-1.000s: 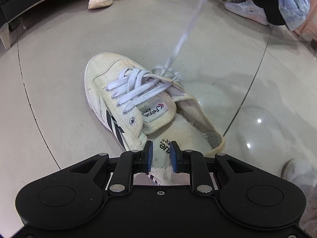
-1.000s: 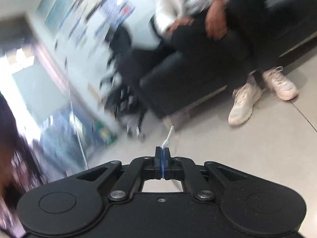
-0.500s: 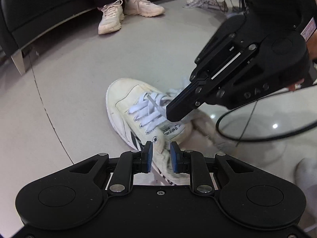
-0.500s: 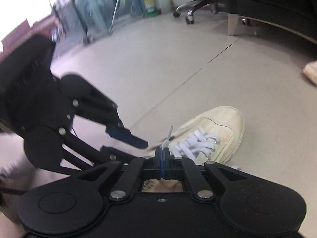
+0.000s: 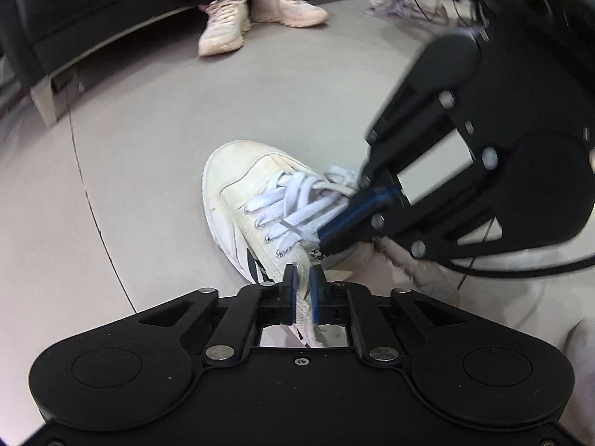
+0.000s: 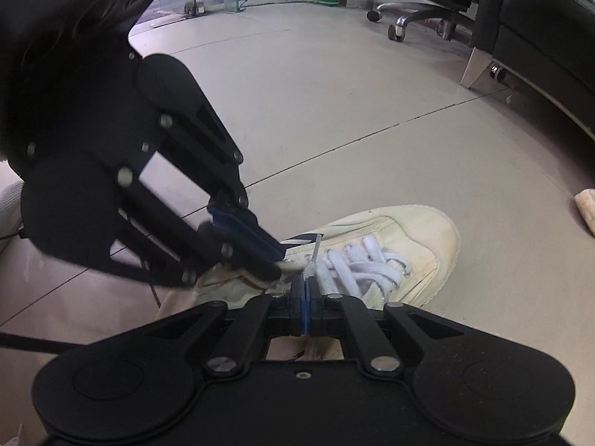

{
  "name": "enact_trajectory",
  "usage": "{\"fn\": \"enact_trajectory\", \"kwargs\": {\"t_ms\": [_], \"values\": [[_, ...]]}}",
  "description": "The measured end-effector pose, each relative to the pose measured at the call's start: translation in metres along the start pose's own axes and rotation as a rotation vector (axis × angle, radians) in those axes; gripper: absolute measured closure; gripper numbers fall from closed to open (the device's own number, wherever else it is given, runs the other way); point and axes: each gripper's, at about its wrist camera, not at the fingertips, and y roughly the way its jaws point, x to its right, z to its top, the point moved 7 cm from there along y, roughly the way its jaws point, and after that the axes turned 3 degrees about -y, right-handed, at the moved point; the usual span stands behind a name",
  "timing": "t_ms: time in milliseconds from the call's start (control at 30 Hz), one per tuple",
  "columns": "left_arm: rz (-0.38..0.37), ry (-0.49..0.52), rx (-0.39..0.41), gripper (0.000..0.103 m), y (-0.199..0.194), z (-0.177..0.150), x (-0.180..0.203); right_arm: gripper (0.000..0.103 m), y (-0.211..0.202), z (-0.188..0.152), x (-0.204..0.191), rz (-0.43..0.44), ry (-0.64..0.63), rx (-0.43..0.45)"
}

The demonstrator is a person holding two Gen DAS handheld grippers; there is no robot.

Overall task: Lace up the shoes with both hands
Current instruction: 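Hold the lace at the eyelet with the left gripper while the right gripper pinches it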

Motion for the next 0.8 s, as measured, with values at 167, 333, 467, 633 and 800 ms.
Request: {"fn": "enact_trajectory", "kwargs": {"t_ms": [167, 333, 467, 633, 800], "values": [[-0.099, -0.239, -0.003, 0.100, -0.006, 0.000, -0.029, 0.102, -0.001, 0.003, 0.005, 0.071, 0.038, -0.023], [-0.171, -0.394, -0.007, 0.101, -0.004, -0.005, -0.044, 0.102, 0.009, 0.004, 0.013, 0.182, 0.118, -0.101], [-0.200, -0.445, -0.010, 0.101, -0.001, -0.006, -0.047, 0.102, 0.017, 0.008, 0.018, 0.249, 0.160, -0.156], [-0.206, -0.451, -0.010, 0.101, 0.003, -0.006, -0.048, 0.102, 0.025, 0.010, 0.015, 0.289, 0.119, -0.219], [-0.210, -0.447, -0.011, 0.101, 0.003, -0.006, -0.048, 0.102, 0.027, 0.010, 0.005, 0.301, 0.059, -0.253]]}}
